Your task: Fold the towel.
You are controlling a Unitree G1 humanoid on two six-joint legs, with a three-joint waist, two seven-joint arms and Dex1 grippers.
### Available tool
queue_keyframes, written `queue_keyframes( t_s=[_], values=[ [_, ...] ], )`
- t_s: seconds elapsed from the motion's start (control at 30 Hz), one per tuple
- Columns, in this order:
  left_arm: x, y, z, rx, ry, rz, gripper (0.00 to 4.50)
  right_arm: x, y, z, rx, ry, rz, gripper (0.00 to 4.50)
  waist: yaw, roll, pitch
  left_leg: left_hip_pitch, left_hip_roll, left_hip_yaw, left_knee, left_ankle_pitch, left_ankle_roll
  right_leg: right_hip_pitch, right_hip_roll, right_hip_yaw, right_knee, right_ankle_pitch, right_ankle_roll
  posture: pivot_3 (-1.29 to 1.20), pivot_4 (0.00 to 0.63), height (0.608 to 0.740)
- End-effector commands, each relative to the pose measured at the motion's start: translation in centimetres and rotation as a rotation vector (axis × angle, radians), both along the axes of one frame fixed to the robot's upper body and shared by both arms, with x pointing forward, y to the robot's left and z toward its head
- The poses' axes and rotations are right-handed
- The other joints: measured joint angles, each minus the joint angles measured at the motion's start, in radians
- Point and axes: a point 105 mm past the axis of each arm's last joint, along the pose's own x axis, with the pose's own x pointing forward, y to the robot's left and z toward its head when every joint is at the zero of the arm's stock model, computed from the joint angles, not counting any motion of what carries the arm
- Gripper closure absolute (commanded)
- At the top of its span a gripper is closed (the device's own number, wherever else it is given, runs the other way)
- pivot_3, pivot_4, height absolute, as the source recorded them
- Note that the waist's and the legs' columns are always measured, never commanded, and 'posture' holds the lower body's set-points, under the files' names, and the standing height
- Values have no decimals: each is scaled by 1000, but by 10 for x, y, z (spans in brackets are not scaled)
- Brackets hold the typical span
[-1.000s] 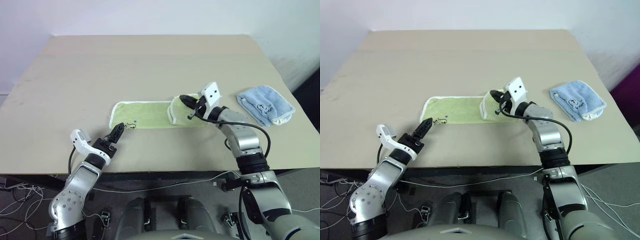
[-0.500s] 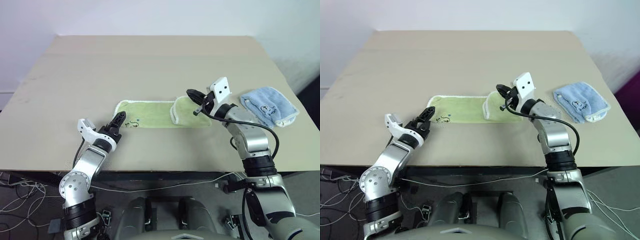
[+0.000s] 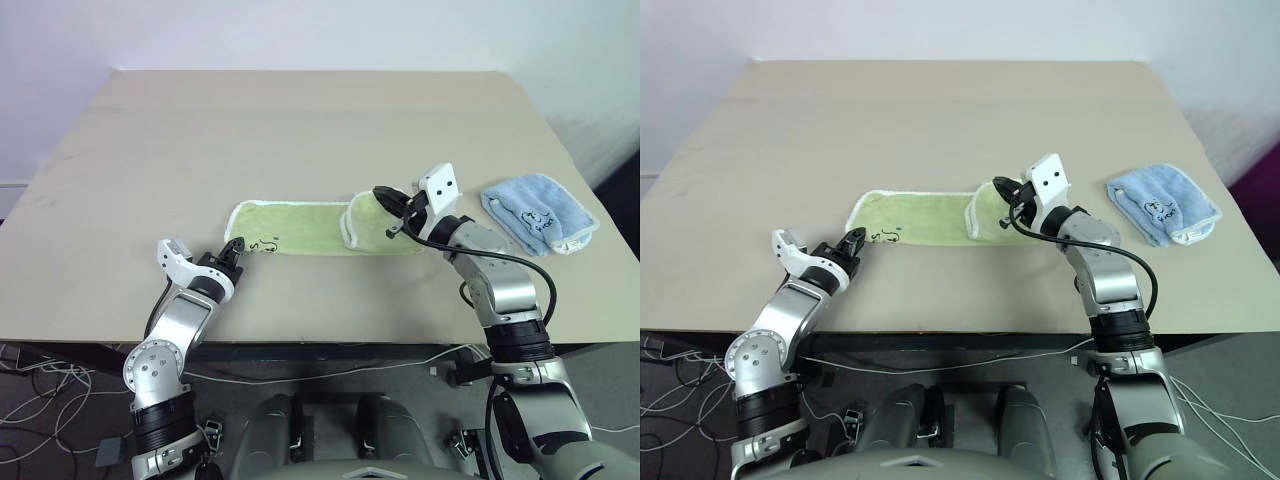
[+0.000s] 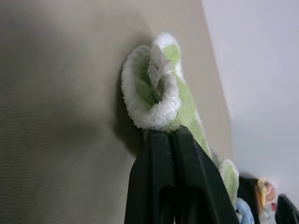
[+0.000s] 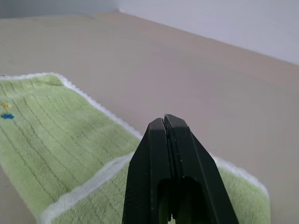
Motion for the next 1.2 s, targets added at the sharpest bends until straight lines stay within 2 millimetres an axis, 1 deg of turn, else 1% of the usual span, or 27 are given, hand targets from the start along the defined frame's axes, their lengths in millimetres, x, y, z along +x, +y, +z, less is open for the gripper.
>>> queue_keyframes(
  t_s=[0.03,0.17,0.3,0.4,0.5,0.6,0.67,0.77,0.83,0.93,1.0,1.1,1.13,1.2],
  values=[
    [0,11,7,-11,-21,38,4466,-3,5,15,12,-55,15,4500,-1,0,0,0,0,0,0,0,0,0,0,0,0,0,0,0,150,740],
    [-2,26,19,-28,-62,94,4466,-4,5,14,12,-52,14,4500,-3,0,0,0,0,0,0,0,0,0,0,0,0,0,0,0,150,740],
    [-7,60,44,13,-156,184,4466,-4,2,13,10,-50,10,4500,-9,-1,1,-1,1,0,-1,0,0,-1,0,0,0,0,0,0,150,740],
    [-7,76,64,65,-222,210,4466,-3,3,13,9,-50,11,4500,-18,-1,1,-1,1,0,-1,0,-1,-1,0,0,0,0,0,0,150,740],
    [-6,83,87,176,-288,186,4466,-3,5,14,10,-51,16,4500,-19,-2,2,-1,1,0,-1,1,-2,-1,0,0,0,0,0,0,150,740],
    [-5,78,105,323,-348,118,4466,-2,6,14,11,-52,17,4500,-21,-2,2,-1,0,0,-1,2,-6,-2,1,0,-1,0,0,0,150,740],
    [-5,70,115,411,-395,60,4466,-2,6,14,12,-52,16,4500,-22,-2,2,-2,0,1,-2,2,-6,-2,1,0,-1,0,0,0,150,740],
    [-4,50,130,501,-491,-50,4466,-1,5,14,13,-51,12,4500,-20,-2,2,-2,0,1,-2,2,-7,-2,1,0,-1,0,0,0,150,740],
    [-4,29,135,564,-551,-157,4466,-1,5,14,14,-51,9,4500,-21,-2,2,-2,0,1,-2,2,-7,-2,1,0,-1,0,0,0,150,740],
    [-6,-15,130,686,-627,-374,4466,0,5,14,18,-52,2,4500,-22,-1,3,-2,0,1,-3,3,-8,-3,1,0,-1,0,0,0,150,740],
    [-5,-36,125,721,-659,-464,4466,-1,4,14,19,-53,-2,4500,-22,-1,3,-2,0,2,-4,3,-8,-4,1,0,-1,0,0,0,150,740],
    [-6,-77,117,786,-716,-618,4466,-2,3,13,22,-55,-12,4500,-21,-1,3,-3,0,2,-4,3,-8,-4,2,0,-1,0,1,0,150,740],
    [-6,-86,112,808,-721,-661,4466,-2,3,14,24,-57,-15,4500,-21,-1,3,-3,0,2,-4,3,-8,-4,2,0,-1,1,2,0,150,740],
    [-2,-101,95,914,-699,-732,4466,-3,1,14,26,-60,-25,4500,-22,-1,3,-3,0,2,-4,3,-8,-4,2,1,-1,1,3,0,150,740]
  ],
)
